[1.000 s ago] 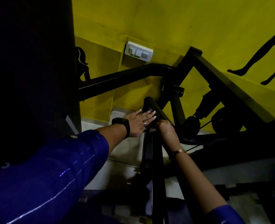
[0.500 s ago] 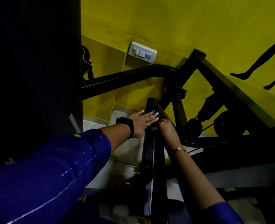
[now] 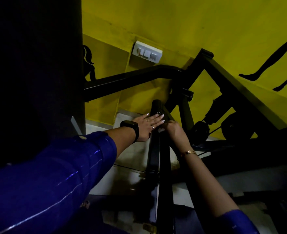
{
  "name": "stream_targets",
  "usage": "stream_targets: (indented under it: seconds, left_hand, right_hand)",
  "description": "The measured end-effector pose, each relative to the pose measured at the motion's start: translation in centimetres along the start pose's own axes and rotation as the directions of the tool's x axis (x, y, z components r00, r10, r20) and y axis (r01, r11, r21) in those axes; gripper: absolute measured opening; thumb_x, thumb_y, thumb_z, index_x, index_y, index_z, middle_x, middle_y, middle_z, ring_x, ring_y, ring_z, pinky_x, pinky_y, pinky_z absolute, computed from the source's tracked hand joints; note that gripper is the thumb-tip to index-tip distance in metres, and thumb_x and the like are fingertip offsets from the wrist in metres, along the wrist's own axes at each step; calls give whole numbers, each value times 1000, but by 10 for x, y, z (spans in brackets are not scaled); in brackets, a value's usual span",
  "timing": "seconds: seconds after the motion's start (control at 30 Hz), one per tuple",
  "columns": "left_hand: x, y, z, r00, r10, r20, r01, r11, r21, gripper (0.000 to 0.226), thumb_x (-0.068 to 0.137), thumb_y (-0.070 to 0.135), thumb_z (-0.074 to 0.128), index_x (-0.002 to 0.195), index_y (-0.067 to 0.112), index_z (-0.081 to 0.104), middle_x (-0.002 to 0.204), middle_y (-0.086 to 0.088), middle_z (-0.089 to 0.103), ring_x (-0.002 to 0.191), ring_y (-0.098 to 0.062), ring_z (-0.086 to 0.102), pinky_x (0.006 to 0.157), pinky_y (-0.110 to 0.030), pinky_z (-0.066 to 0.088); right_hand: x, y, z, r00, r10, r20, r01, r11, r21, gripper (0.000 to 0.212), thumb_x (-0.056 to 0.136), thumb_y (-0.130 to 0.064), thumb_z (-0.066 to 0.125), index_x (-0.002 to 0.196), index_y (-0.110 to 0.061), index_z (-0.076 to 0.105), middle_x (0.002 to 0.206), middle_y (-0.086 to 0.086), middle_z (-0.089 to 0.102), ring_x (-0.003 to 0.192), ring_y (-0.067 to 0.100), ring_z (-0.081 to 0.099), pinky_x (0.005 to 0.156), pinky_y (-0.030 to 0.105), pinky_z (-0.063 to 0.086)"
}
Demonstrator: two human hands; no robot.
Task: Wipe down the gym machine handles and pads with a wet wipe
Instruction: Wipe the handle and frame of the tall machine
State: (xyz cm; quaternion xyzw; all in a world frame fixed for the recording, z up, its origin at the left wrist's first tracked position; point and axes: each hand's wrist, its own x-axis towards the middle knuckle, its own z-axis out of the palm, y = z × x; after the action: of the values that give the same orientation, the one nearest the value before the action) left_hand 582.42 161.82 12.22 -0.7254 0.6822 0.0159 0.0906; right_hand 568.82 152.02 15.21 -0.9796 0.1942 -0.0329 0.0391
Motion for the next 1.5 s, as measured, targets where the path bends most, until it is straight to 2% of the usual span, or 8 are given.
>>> stream_targets:
  seconds: [0.1, 0.27, 0.43, 0.63, 0.97, 1.13, 1.3, 1.5]
  left_hand:
    - [0, 1, 0, 1000, 2, 2, -2, 1000, -8, 71, 100, 23, 31, 154, 17, -14, 160, -3, -24, 149, -18, -16, 122, -42, 1]
    - [-2, 4, -2, 1000, -11, 6, 11, 1000, 13, 70, 100, 24, 29, 154, 16, -15, 160, -5, -23, 149, -19, -16, 122, -42, 1]
    - [-4, 2, -10, 1000, 20, -19, -19, 996, 83, 65, 103, 26, 25, 155, 12, -11, 162, -7, -16, 150, -21, -11, 122, -41, 1]
    - [-16, 12, -6, 975, 215, 52, -222, 951, 216, 71, 102, 26, 29, 152, 16, -19, 161, -4, -22, 150, -19, -14, 120, -40, -6]
    - [-39, 31, 4, 980, 201, -1, -196, 954, 227, 69, 103, 29, 27, 152, 14, -19, 162, -3, -20, 150, -19, -12, 120, -39, -6]
    - [-49, 44, 3, 985, 173, -8, -168, 964, 206, 68, 102, 23, 27, 152, 15, -18, 161, -3, -20, 150, -17, -13, 120, -39, -6]
    - [-57, 55, -6, 988, 151, -12, -146, 973, 178, 65, 103, 24, 28, 154, 15, -12, 162, -2, -17, 150, -18, -11, 122, -40, -2]
    - [-65, 66, -4, 996, 94, 3, -94, 994, -64, 58, 107, 36, 17, 155, 16, -8, 163, -2, -13, 151, -19, -1, 120, -40, 9]
  right_hand:
    - [-11, -3, 9, 997, 70, 35, -69, 997, -19, 28, 92, -12, 54, 118, -13, 66, 116, 10, 58, 104, 31, 54, 84, 40, 50]
    - [-50, -13, -6, 998, -43, 48, 42, 999, 9, 25, 89, -15, 55, 105, -10, 73, 108, 12, 61, 101, 30, 56, 81, 32, 42]
    - [-48, -22, -14, 936, 12, 353, 19, 996, -84, 30, 89, -20, 63, 113, -2, 66, 115, 16, 61, 108, 31, 59, 86, 35, 45]
    - [-54, -20, -8, 989, 147, -14, -146, 985, 91, 26, 88, -10, 60, 113, -12, 70, 108, 11, 63, 98, 26, 63, 79, 23, 42]
    - [-132, -32, -13, 993, 14, 117, -28, 993, 114, 29, 90, -6, 60, 116, -14, 71, 113, 9, 58, 103, 20, 60, 80, 5, 30]
    - [-119, -42, -28, 917, 68, 393, -52, 997, -51, 38, 98, -15, 49, 136, -8, 51, 136, 12, 53, 123, 26, 52, 93, 24, 34]
    - [-109, -62, -33, 992, 57, 112, -54, 998, -29, 25, 89, -7, 58, 110, -3, 71, 121, 18, 60, 113, 32, 58, 93, 30, 40]
    - [-140, -75, -21, 986, -11, 169, 19, 999, -47, 21, 87, -9, 59, 101, 2, 70, 110, 20, 59, 105, 35, 52, 82, 41, 43]
